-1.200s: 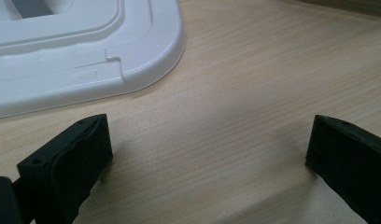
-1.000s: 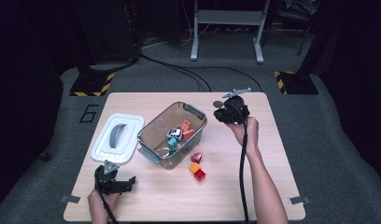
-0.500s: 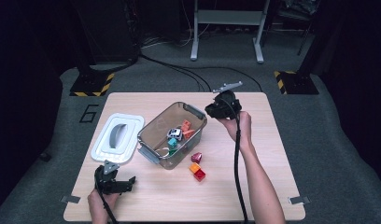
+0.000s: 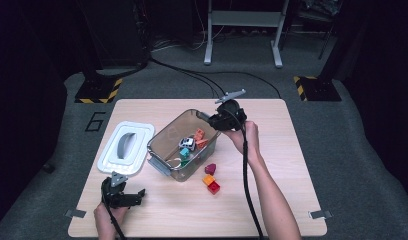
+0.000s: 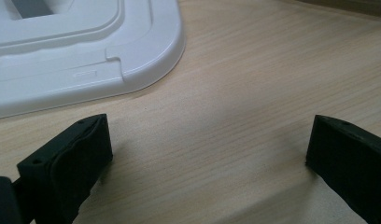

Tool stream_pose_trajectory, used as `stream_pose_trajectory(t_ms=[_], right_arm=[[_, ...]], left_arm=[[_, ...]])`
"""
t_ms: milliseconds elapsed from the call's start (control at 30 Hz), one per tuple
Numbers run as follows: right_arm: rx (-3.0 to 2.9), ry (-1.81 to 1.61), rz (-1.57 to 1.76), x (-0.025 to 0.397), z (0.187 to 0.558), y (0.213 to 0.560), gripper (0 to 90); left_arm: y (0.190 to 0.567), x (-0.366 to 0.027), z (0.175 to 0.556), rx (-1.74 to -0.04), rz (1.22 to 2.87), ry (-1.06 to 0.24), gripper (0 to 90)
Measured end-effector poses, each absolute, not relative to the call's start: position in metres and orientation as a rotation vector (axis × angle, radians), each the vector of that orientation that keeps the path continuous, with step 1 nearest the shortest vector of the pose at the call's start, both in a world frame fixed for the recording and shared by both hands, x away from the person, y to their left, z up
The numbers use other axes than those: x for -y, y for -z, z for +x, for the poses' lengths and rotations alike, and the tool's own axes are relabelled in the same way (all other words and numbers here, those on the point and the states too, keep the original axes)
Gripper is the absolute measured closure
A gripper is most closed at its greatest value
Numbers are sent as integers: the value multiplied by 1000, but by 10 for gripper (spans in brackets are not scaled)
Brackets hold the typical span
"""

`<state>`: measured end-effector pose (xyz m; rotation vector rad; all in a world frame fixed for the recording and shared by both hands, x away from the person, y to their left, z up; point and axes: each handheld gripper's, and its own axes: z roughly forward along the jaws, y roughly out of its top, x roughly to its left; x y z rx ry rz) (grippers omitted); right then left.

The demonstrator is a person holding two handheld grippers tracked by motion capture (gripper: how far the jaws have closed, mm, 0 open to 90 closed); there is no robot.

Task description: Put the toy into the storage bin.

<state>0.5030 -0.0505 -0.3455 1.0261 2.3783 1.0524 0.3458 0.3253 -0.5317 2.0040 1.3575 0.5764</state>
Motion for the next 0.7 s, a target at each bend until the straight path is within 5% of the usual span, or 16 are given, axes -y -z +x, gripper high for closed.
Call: stream_pose_trajectory(t_ms=[700], right_arm=[[-2517, -1050, 948, 15, 488, 369, 588]], left_arm=[[531, -326, 346, -1358, 2011, -568, 1]])
